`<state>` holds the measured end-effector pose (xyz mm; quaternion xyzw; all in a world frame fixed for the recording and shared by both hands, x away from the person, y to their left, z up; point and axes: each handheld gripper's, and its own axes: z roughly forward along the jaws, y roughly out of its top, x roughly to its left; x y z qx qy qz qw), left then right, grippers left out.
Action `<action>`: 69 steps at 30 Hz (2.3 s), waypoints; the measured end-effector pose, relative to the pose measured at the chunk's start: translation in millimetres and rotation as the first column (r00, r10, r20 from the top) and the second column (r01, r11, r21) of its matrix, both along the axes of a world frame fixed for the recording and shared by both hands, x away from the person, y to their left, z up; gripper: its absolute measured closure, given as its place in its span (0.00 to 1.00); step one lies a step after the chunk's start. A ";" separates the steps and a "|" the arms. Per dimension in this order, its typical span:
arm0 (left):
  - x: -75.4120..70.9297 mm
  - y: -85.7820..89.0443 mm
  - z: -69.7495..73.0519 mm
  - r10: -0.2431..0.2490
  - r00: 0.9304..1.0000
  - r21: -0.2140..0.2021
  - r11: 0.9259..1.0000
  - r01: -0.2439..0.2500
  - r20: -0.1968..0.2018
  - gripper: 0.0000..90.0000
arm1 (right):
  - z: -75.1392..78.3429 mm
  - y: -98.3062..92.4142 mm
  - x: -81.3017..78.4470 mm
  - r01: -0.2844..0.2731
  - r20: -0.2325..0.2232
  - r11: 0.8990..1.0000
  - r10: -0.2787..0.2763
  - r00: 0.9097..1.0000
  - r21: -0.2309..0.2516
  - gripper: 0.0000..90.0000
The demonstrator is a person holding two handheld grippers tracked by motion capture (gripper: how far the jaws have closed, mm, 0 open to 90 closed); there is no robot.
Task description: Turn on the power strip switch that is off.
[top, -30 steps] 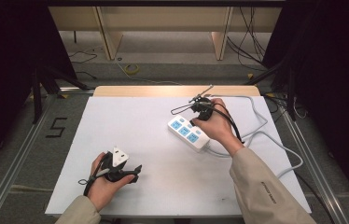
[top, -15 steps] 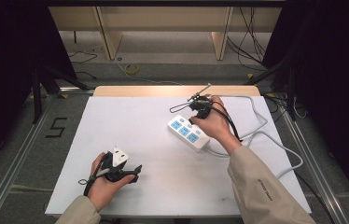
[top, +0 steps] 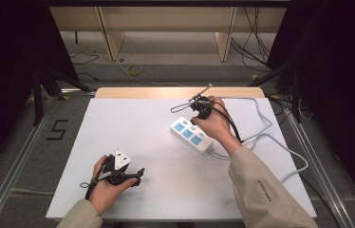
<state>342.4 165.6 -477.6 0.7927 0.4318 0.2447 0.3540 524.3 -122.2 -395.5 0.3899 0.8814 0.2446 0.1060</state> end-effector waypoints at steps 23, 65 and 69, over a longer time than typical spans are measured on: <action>0.1 -0.1 -0.3 -0.004 1.000 0.000 1.000 0.004 0.002 0.23 | -12.0 10.6 11.8 0.006 -0.007 1.000 -0.006 1.000 -0.009 1.00; -0.8 0.5 -0.4 -0.001 1.000 -0.005 1.000 0.001 0.002 0.23 | -23.6 22.7 28.7 0.028 0.013 1.000 -0.028 1.000 -0.003 1.00; -0.8 0.5 -0.4 -0.002 1.000 -0.005 1.000 0.002 0.002 0.23 | -24.1 23.1 30.4 0.034 0.017 0.999 -0.034 0.999 -0.003 1.00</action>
